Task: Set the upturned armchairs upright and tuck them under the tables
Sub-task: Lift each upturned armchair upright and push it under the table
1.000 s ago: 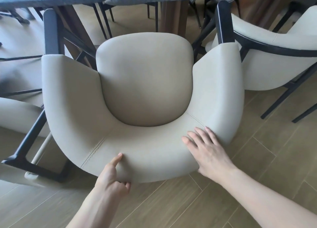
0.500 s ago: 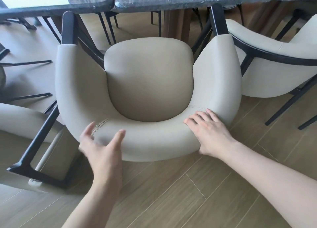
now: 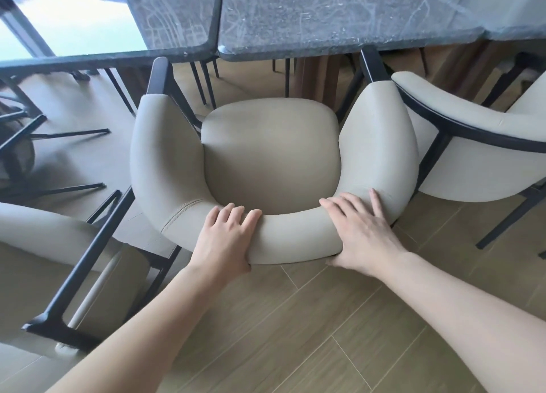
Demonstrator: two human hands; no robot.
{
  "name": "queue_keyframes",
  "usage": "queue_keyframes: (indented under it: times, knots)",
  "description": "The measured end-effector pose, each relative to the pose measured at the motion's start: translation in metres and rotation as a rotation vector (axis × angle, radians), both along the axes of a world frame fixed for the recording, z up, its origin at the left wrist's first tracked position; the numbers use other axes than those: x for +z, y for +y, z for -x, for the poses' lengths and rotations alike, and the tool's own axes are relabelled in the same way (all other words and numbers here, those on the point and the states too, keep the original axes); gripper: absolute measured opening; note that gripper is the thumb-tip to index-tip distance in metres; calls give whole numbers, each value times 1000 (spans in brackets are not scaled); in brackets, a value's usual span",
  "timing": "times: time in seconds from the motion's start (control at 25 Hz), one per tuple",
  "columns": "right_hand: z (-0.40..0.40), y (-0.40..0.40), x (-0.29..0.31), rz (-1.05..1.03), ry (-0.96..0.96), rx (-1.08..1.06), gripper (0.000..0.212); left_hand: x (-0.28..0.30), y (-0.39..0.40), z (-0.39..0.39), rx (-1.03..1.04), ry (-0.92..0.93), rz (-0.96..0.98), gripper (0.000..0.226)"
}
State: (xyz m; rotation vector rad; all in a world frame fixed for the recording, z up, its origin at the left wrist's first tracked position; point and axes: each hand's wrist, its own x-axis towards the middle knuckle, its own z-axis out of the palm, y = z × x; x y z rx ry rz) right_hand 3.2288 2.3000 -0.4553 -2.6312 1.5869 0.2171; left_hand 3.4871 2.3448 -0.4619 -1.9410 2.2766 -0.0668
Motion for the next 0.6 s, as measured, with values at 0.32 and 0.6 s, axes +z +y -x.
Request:
queue_keyframes:
  times: [0.32,0.6]
  knots:
    - [-28,-50,27,-38,153,7,93,27,-53,-12,-36,-11,-77,97]
    - [-43,-65,46,-47,281,73,69,39,-71,-20,-86,-58,-104,80]
